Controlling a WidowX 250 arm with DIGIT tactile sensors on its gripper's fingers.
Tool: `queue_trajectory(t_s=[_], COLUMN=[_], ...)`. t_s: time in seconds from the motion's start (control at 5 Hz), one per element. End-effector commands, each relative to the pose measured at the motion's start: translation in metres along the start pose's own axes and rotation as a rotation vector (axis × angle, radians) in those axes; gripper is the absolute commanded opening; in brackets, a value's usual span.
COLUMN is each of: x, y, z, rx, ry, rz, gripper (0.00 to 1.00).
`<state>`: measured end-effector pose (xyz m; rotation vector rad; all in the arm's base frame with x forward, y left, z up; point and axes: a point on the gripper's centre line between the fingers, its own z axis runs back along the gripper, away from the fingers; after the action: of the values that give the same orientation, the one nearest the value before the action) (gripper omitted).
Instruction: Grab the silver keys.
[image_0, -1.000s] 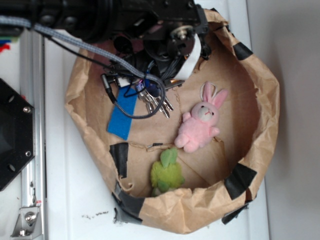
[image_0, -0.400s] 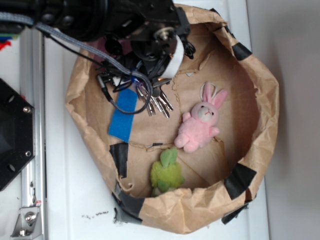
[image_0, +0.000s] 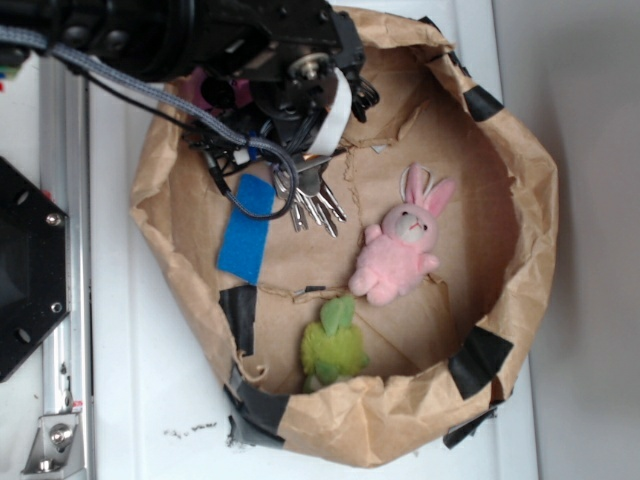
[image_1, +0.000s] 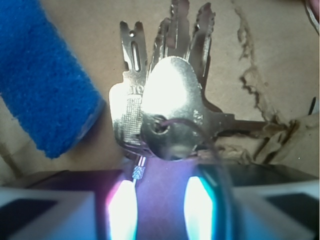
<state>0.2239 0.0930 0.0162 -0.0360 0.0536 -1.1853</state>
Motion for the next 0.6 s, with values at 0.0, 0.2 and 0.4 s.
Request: queue_trajectory(t_s=[0.0, 0.2, 0.4], x=[-0.003, -0.002, 0.002], y=[-0.004, -0.004, -0.005], z=[0.008, 0.010, 0.024], rx=[0.014, 0.017, 0.012], ry=[0.003, 0.002, -0.007], rz=[0.008, 0.001, -0.013], gripper=[0.00, 0.00, 0.00])
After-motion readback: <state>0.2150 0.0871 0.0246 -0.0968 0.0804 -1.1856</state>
